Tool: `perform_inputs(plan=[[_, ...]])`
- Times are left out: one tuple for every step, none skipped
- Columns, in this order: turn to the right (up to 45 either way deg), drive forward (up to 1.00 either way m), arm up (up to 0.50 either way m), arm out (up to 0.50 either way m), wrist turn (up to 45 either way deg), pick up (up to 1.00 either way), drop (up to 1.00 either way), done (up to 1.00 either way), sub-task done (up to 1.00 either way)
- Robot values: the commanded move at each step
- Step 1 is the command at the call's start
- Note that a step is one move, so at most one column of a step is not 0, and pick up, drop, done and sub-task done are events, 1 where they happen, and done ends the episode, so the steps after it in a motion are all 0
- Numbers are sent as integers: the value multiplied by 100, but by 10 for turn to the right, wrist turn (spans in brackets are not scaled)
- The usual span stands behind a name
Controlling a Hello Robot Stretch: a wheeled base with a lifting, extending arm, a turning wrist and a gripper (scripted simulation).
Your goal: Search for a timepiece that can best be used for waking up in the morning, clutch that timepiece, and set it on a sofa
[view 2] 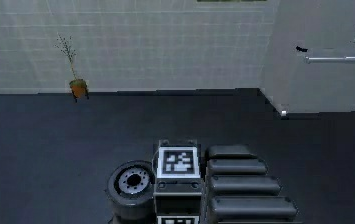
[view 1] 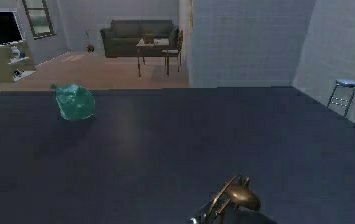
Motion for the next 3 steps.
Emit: perform_inputs(plan=[[-120, 0, 0, 0, 0, 0, 0, 0, 0], [0, 100, 0, 0, 0, 0, 0, 0, 0], [0, 100, 0, 0, 0, 0, 0, 0, 0]])
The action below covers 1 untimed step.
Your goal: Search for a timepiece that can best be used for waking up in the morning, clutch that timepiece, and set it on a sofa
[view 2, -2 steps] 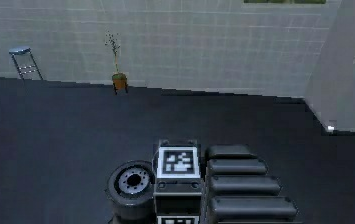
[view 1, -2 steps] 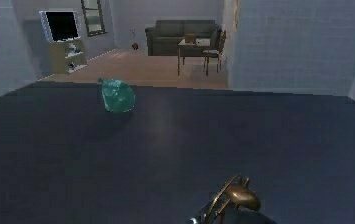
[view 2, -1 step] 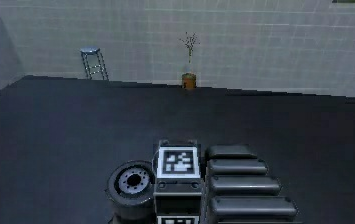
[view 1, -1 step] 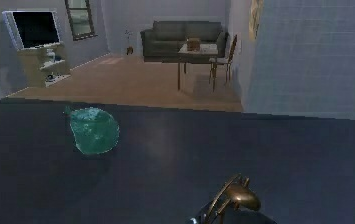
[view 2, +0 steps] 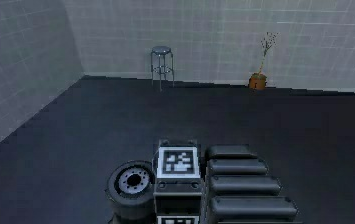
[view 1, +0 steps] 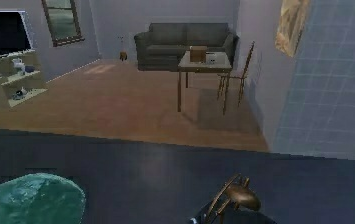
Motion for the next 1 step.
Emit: perform_inputs(plan=[[-30, 0, 0, 0, 0, 0, 0, 0, 0]])
